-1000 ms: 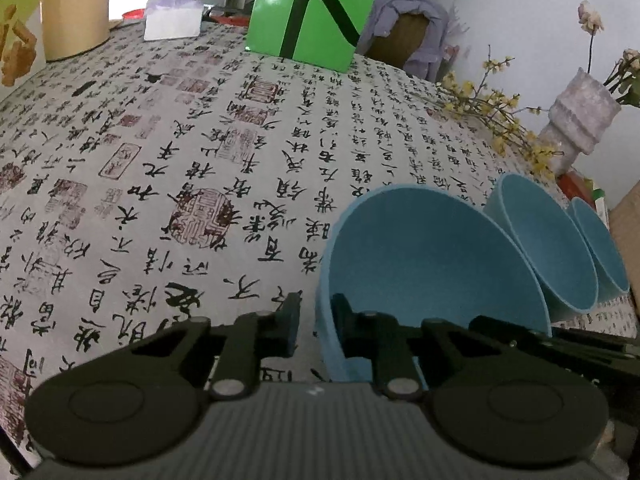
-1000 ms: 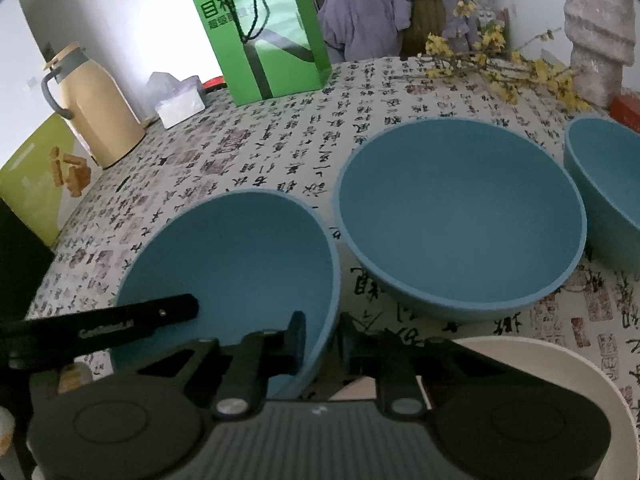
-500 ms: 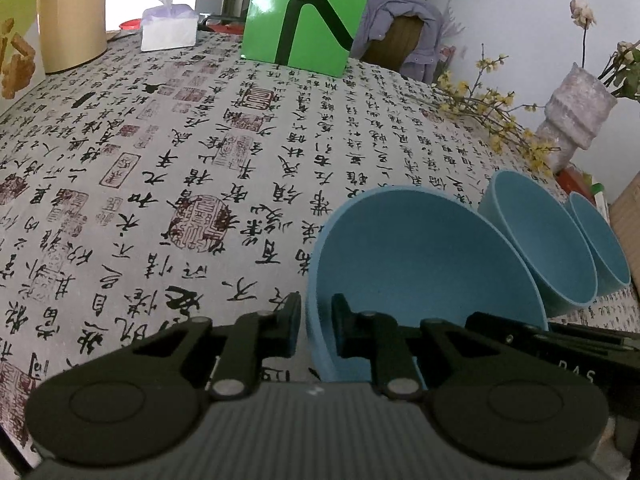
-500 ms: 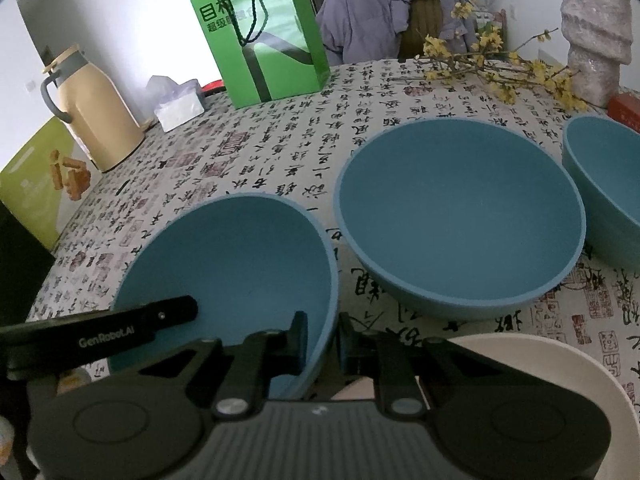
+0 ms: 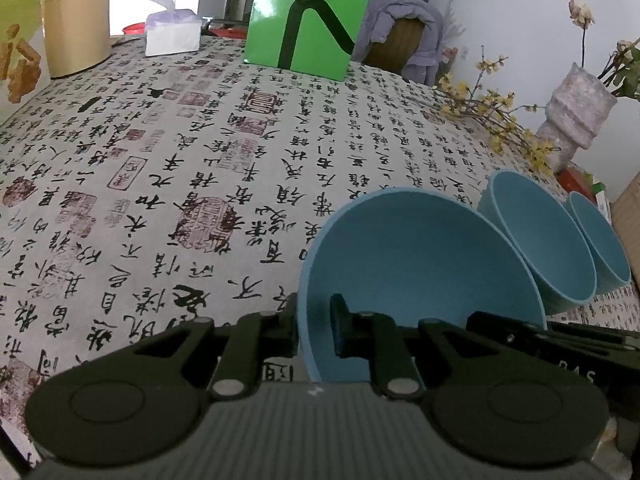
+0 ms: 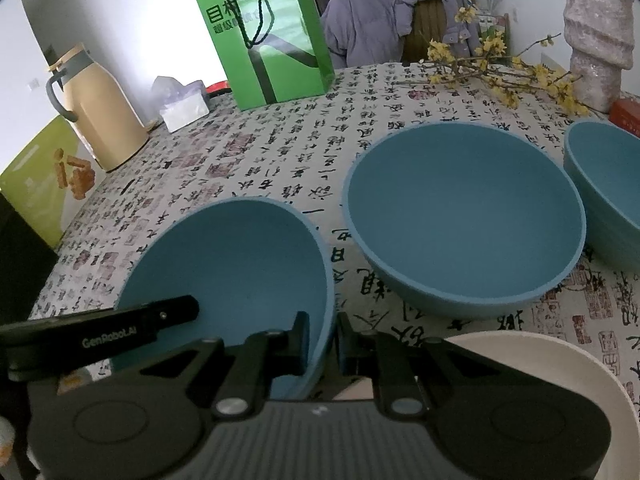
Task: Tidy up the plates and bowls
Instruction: 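Lift the blue bowl off the cloth with both grippers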
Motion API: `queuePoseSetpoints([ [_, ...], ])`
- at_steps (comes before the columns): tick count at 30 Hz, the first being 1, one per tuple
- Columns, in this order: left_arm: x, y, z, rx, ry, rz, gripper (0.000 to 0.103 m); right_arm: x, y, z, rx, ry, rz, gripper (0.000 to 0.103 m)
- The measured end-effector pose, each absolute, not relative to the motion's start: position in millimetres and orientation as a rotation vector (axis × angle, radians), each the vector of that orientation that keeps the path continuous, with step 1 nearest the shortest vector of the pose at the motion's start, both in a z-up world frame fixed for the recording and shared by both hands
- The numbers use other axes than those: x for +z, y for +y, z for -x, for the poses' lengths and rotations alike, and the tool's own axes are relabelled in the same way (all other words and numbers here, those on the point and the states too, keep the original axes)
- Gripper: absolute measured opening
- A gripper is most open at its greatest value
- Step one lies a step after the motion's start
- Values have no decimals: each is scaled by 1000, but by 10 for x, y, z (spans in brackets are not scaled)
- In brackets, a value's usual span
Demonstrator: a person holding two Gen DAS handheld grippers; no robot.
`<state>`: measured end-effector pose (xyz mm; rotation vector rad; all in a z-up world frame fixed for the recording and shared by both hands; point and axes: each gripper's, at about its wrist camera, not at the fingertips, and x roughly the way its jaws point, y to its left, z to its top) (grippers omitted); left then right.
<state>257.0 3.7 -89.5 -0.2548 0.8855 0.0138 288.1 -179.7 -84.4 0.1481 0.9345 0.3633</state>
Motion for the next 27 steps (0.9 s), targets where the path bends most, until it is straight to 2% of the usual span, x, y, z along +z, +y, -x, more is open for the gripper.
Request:
queuePoseSetpoints([
  [27, -489, 394, -1981, 94, 789, 293, 16, -527, -1494, -2515, 435, 892, -158, 13],
])
